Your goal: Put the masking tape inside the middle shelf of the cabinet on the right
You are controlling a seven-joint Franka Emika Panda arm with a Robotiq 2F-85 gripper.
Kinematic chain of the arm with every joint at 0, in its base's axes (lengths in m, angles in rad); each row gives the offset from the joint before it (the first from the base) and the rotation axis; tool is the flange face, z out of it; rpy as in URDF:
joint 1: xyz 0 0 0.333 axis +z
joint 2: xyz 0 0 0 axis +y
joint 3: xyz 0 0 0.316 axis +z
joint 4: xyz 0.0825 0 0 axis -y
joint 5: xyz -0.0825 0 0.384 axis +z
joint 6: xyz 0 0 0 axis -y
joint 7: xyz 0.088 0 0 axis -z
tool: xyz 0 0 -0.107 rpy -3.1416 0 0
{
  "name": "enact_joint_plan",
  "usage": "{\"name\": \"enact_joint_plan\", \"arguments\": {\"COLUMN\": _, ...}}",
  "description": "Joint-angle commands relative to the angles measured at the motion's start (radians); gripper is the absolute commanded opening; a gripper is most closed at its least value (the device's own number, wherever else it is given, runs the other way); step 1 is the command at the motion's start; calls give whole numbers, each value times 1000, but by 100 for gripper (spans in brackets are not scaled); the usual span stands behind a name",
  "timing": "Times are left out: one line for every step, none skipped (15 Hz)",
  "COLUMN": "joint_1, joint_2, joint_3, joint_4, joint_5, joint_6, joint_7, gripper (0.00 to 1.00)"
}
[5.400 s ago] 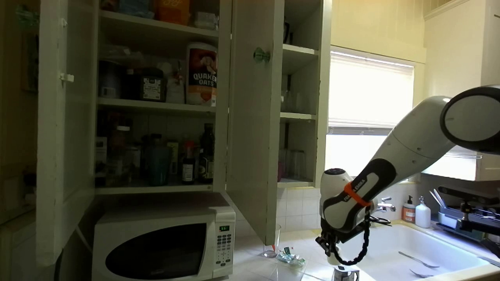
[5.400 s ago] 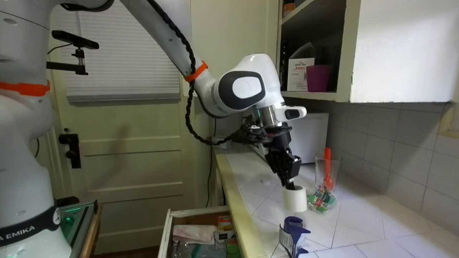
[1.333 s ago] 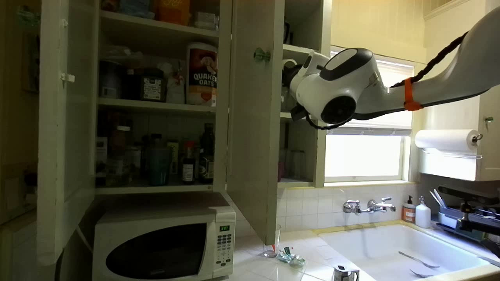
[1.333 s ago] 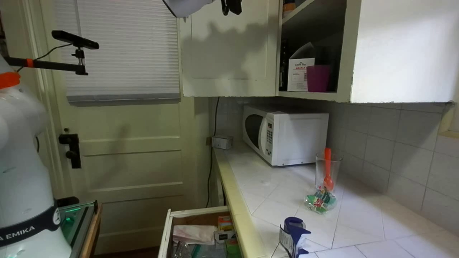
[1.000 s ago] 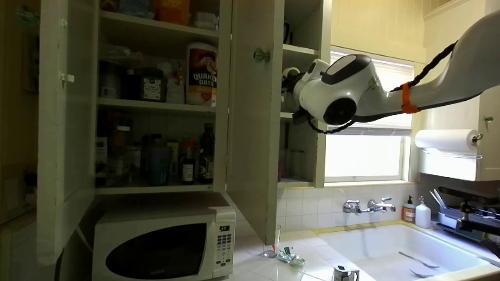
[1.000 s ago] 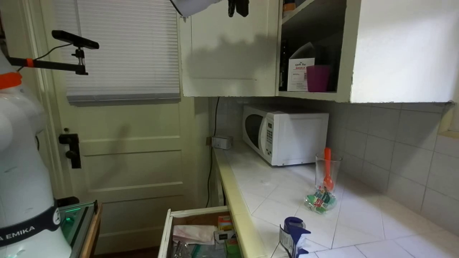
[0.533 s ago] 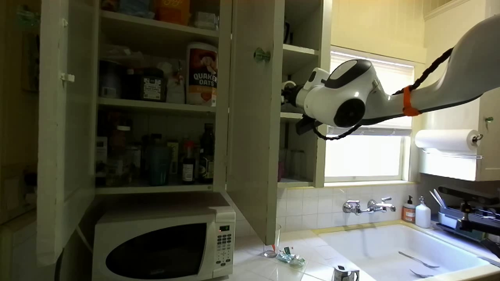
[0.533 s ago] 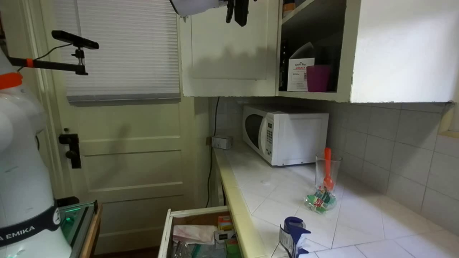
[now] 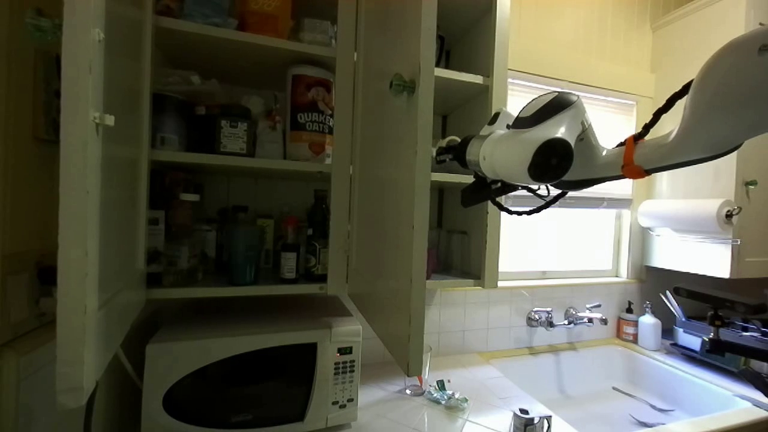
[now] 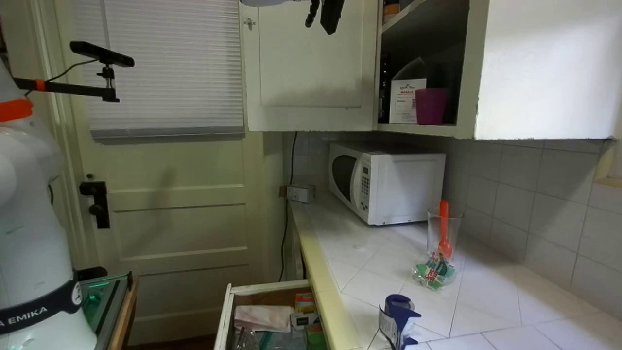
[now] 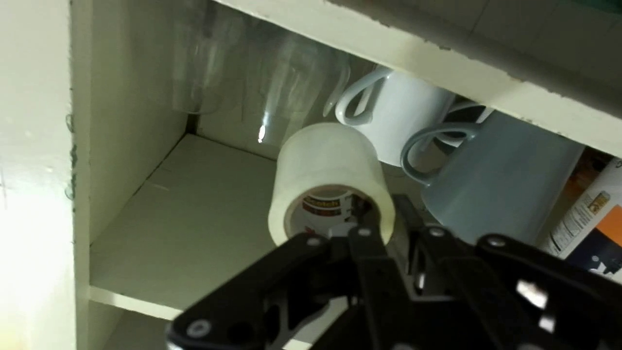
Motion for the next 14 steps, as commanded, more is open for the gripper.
{"name": "enact_joint_plan", "arguments": {"joint_1": -11, "joint_2": 49, "joint_3": -43, "joint_4": 97, "joint_5": 58, "joint_6": 124, "joint_7": -9, "gripper": 4}}
{"name": "enact_joint_plan", "arguments": {"joint_1": -11, "joint_2": 64, "joint_3": -52, "joint_4": 120, "joint_5": 62, "joint_6": 138, "joint_7": -11, "gripper": 4}}
{"name": "enact_joint_plan", "arguments": {"joint_1": -11, "joint_2": 82, "joint_3": -60, "joint_4": 147, "joint_5": 68, "joint_6": 153, "joint_7": -15, "gripper": 4}}
{"name": "enact_joint_plan", "arguments": {"joint_1": -13, "joint_2": 104, "joint_3": -67, "joint_4": 172, "joint_5": 76, "joint_6": 160, "joint_7": -24, "gripper": 4}}
{"name": "enact_joint_plan", "arguments": {"joint_1": -5, "joint_2": 130, "joint_3": -76, "joint_4": 206, "joint_5": 64, "joint_6": 173, "joint_7": -6, "gripper": 4}}
{"name": "enact_joint_plan", "arguments": {"joint_1": -6, "joint_2": 148, "joint_3": -78, "joint_4": 223, "joint_5": 68, "joint_6": 177, "joint_7": -15, "gripper": 4}}
{"name": "enact_joint_plan", "arguments": {"joint_1": -4, "joint_2": 89, "joint_3": -65, "joint_4": 147, "joint_5": 47, "joint_6": 127, "joint_7": -7, "gripper": 4}}
{"name": "enact_joint_plan", "arguments": {"joint_1": -4, "joint_2": 103, "joint_3": -66, "joint_4": 160, "joint_5": 48, "joint_6": 128, "joint_7": -7, "gripper": 15}}
{"name": "enact_joint_plan", "arguments": {"joint_1": -3, "joint_2": 106, "joint_3": -66, "joint_4": 160, "joint_5": 48, "joint_6": 127, "joint_7": -7, "gripper": 15}}
{"name": "enact_joint_plan", "arguments": {"joint_1": -3, "joint_2": 106, "joint_3": -66, "joint_4": 159, "joint_5": 48, "joint_6": 127, "joint_7": -7, "gripper": 15}}
{"name": "enact_joint_plan", "arguments": {"joint_1": -3, "joint_2": 104, "joint_3": -66, "joint_4": 159, "joint_5": 48, "joint_6": 127, "joint_7": -7, "gripper": 15}}
{"name": "enact_joint_plan", "arguments": {"joint_1": -3, "joint_2": 102, "joint_3": -66, "joint_4": 159, "joint_5": 47, "joint_6": 127, "joint_7": -7, "gripper": 15}}
{"name": "enact_joint_plan", "arguments": {"joint_1": -3, "joint_2": 102, "joint_3": -66, "joint_4": 159, "joint_5": 47, "joint_6": 127, "joint_7": -7, "gripper": 15}}
{"name": "enact_joint_plan", "arguments": {"joint_1": -3, "joint_2": 102, "joint_3": -66, "joint_4": 159, "joint_5": 47, "joint_6": 127, "joint_7": -8, "gripper": 4}}
